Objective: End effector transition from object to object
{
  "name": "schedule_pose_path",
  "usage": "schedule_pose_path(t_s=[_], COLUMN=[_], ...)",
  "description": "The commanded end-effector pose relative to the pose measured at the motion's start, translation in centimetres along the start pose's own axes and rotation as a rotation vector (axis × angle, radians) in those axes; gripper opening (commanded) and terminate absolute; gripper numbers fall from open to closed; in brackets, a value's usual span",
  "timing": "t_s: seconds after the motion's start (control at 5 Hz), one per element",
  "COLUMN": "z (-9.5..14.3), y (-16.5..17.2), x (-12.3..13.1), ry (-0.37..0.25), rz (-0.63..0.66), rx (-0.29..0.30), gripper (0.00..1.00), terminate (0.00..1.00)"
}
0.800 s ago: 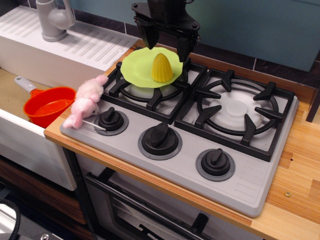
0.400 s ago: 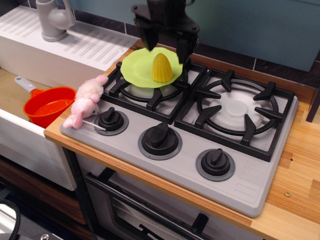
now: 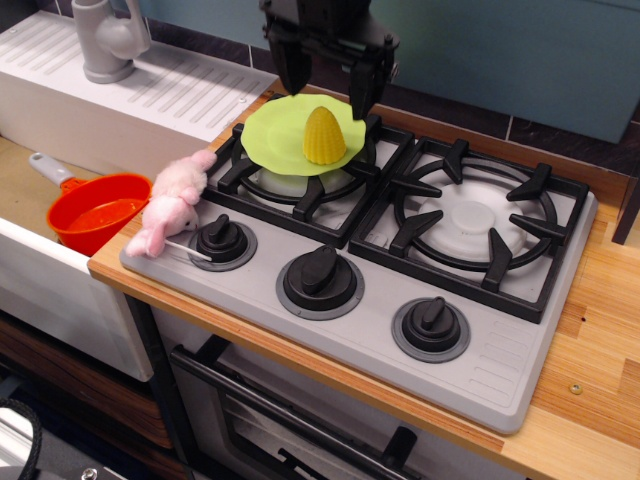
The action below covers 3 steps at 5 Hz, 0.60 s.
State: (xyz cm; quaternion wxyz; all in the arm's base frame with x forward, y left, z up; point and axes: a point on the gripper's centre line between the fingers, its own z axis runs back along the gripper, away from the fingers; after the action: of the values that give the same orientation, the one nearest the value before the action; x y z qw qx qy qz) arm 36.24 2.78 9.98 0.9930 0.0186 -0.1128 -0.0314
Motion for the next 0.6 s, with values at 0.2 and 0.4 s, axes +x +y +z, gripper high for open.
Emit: schedule_pose_path(t_s=[0.2,0.4], z=[5.2,4.6], y=[2.5,3.4], x=[-0.9,-2.7], ry=[-0.054,-0.084], rz=[-0.039,-0.06], rx=[0.059,0.052], gripper=[1.0,1.0], terminate=[0.0,0.0])
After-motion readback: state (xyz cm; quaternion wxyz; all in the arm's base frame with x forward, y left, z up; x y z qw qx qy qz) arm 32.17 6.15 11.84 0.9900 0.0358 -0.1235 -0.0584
